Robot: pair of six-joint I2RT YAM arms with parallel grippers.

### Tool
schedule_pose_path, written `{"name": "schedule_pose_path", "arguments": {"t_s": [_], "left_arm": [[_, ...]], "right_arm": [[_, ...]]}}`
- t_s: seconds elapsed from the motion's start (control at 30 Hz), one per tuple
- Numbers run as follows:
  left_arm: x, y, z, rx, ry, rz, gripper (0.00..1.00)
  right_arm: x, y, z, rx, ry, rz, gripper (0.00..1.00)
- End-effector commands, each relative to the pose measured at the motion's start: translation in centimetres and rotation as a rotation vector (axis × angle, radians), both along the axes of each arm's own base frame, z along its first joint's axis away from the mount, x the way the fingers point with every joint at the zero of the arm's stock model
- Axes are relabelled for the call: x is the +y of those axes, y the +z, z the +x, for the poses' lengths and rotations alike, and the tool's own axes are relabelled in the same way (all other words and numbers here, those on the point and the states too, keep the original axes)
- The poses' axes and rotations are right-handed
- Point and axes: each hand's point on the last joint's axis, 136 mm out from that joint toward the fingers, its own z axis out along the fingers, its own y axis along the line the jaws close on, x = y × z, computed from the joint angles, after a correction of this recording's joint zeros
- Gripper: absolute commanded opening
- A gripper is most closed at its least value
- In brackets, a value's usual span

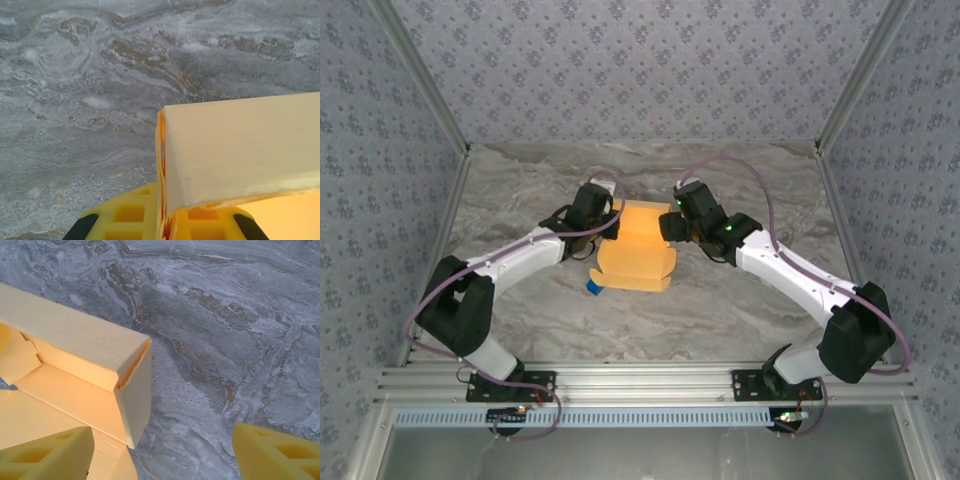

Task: Fold the paper box

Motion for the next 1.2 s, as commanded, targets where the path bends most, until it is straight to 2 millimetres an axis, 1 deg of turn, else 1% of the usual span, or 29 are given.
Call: {"name": "schedule_pose_path", "arguments": {"t_s": [0.0,0.07,0.2,0.27,0.43,0.5,0.63,0.7,0.83,0.97,1.17], "left_arm": [[-0.2,-1.2,-0.9,0.141,-0.096,0.037,0.00],[-0.2,-1.9,-1.4,0.202,-0.133,0.073,0.00],[-0.8,-3.3,-2.4,0.324,-0.220,0.133,0.01],[-1.0,-4.0,-2.8,0.381,-0.263,0.165,0.01],[-0.7,-5.4,-3.6,0.503,-0.327,0.256,0.01],[-0.7,-5.6,-3.6,0.534,-0.351,0.282,0.01],[-0.7,-6.4,-4.4,0.633,-0.413,0.335,0.03],[-0.6,-6.8,-4.4,0.663,-0.431,0.376,0.04],[-1.0,-7.2,-4.7,0.716,-0.467,0.419,0.06],[-1.3,-7.8,-4.3,0.753,-0.482,0.499,0.06],[-1.8,-9.3,-3.8,0.801,-0.486,0.587,0.07]], "right_arm": [[-1.8,1.7,-0.4,-0.034,-0.012,-0.048,0.75],[-2.6,2.1,-0.4,-0.046,-0.027,-0.052,0.75],[-4.2,2.2,-0.4,-0.050,-0.071,-0.049,0.75],[-5.0,2.1,-0.5,-0.047,-0.087,-0.048,0.75],[-6.6,1.5,-1.0,-0.038,-0.117,-0.040,0.76],[-7.0,1.0,-1.2,-0.029,-0.124,-0.033,0.76],[-7.7,-0.1,-1.6,-0.010,-0.139,-0.033,0.76],[-8.0,-0.5,-1.7,-0.003,-0.146,-0.033,0.76],[-8.3,-1.1,-1.9,0.008,-0.152,-0.029,0.76],[-8.6,-1.5,-1.9,0.014,-0.158,-0.028,0.76],[-9.2,-2.1,-2.1,0.020,-0.169,-0.023,0.76]]}}
